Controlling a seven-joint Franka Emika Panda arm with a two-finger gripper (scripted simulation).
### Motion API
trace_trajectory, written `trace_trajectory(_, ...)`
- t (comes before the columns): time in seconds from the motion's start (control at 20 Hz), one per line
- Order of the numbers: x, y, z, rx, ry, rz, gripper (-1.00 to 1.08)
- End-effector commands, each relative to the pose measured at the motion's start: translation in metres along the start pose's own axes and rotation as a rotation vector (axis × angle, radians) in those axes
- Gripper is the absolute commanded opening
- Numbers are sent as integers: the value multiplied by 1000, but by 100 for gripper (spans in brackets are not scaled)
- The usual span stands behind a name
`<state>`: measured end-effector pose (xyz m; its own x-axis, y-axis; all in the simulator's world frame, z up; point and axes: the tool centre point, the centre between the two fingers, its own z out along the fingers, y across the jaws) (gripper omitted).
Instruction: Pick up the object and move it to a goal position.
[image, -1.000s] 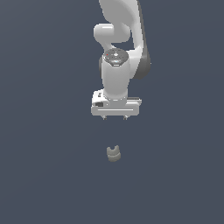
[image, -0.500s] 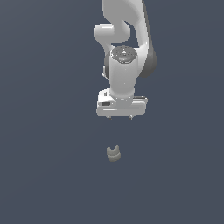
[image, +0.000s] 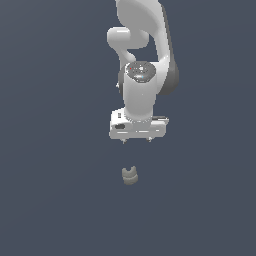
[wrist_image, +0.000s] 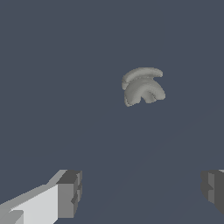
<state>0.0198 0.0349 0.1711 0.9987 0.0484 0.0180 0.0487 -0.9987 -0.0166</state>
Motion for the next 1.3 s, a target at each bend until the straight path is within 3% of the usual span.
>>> trace_trajectory(0.0,9,2,5,-1,-2,-13,100)
trace_trajectory(0.7,73,22,56,-11,-13,-118,100)
trace_trajectory(1.25,93,31,81,-15,-19,-161,100)
